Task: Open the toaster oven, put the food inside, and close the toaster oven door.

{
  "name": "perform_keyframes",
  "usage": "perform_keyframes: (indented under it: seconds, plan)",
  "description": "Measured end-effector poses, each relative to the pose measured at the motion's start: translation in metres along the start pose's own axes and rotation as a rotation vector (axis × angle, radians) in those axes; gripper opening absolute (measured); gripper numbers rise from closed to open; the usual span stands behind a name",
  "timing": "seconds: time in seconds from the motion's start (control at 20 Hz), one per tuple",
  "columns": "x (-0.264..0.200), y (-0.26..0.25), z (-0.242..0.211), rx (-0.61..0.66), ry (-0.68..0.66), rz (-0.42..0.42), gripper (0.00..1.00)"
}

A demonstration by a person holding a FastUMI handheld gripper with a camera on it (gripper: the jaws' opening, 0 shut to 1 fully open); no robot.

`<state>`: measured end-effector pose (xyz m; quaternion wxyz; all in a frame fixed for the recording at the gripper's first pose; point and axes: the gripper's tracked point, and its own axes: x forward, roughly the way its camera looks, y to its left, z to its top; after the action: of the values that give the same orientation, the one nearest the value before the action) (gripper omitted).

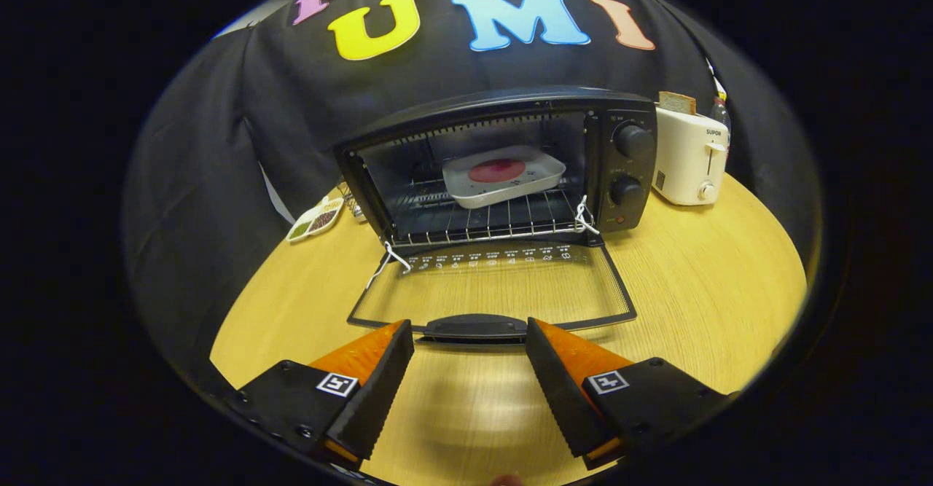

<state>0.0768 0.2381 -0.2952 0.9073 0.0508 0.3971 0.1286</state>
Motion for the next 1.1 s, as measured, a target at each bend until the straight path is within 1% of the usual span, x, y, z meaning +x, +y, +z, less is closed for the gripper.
perform_keyframes:
  seconds: [0.15,0.2,0.25,0.3,0.35,0.45,0.55,0.7,0.95,1.1]
  plan:
    - [0.007,-0.002,-0.012,-0.028,0.045,-0.013,0.98]
    - [0.007,-0.005,-0.013,-0.033,0.047,-0.032,0.98]
    - [0.007,-0.003,-0.011,-0.041,0.038,-0.032,0.98]
    - [0.007,-0.003,-0.014,-0.056,0.039,-0.039,0.96]
    - [0.008,-0.003,-0.013,-0.082,0.039,-0.048,0.97]
    - [0.006,-0.009,-0.023,-0.118,0.080,-0.087,0.97]
    - [0.008,-0.007,-0.038,-0.117,0.115,-0.089,0.97]
    - [0.016,-0.012,-0.047,-0.105,0.150,-0.120,0.97]
    - [0.026,-0.020,-0.037,-0.063,0.152,-0.170,0.96]
    - [0.024,-0.019,-0.035,-0.061,0.146,-0.174,0.95]
